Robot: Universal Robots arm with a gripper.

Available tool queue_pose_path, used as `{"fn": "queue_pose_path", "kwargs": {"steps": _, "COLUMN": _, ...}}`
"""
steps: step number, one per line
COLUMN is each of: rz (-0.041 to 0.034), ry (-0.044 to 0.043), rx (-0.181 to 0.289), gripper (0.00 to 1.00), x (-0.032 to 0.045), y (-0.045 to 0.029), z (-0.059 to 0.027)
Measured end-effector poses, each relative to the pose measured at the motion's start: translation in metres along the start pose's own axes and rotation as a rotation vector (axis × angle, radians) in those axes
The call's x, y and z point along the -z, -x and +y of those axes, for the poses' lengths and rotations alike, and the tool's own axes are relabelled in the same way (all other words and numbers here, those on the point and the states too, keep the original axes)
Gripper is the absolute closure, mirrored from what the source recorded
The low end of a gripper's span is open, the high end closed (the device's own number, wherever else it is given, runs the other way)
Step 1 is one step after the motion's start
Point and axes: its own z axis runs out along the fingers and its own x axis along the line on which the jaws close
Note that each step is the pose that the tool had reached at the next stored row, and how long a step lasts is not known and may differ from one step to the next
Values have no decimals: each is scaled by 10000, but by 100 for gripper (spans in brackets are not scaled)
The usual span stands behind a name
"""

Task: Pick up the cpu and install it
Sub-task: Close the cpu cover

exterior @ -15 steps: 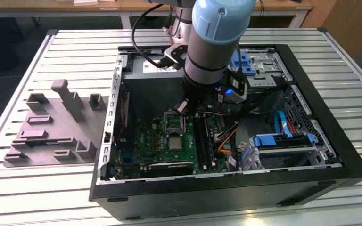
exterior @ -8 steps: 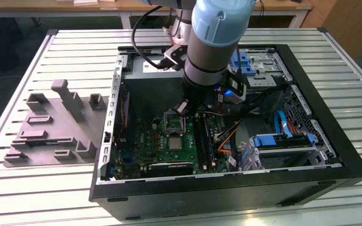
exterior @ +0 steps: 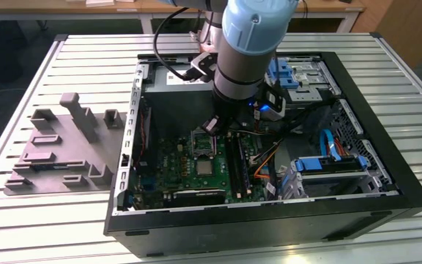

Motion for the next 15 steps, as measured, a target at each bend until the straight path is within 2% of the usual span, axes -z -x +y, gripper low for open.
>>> {"fn": "queue_pose_path", "kwargs": {"steps": 9, "rz": 5, "ry": -4, "rx": -2, "gripper": 89, "x": -47, "y": -14, "z": 12}}
{"fn": "queue_pose_path", "kwargs": {"steps": 15, "rz": 154, "ry": -153, "rx": -13, "gripper": 89, "x": -36, "y": -14, "z": 18}}
